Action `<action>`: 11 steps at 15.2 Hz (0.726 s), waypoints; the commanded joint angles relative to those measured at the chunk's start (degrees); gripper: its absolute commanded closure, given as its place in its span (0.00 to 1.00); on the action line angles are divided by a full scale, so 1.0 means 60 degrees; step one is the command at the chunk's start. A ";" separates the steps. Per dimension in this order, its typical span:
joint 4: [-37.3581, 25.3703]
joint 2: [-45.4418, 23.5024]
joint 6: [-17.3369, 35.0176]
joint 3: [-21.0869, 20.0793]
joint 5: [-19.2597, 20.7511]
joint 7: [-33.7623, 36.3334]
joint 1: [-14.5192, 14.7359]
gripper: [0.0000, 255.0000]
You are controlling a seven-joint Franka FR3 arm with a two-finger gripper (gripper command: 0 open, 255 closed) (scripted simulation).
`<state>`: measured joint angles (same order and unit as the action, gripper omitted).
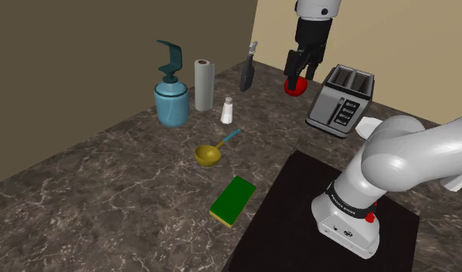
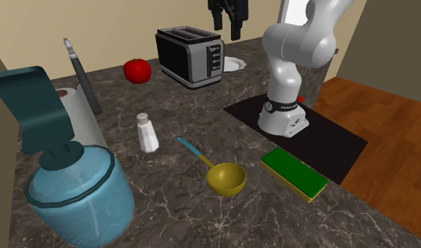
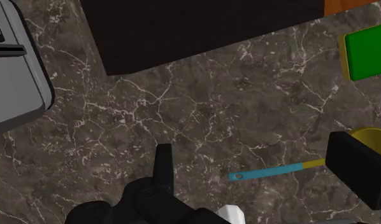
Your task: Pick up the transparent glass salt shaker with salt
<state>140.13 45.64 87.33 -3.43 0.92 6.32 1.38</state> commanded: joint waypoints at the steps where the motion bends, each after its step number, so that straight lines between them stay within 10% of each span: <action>1: 0.0000 0.0000 0.0000 0.0000 0.0000 0.0000 0.0000 0.00; 11: 0.0998 -0.2076 0.4484 -0.0396 -0.0064 0.0961 -0.0241 0.00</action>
<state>145.75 34.74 111.22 -5.26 0.69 11.10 -0.06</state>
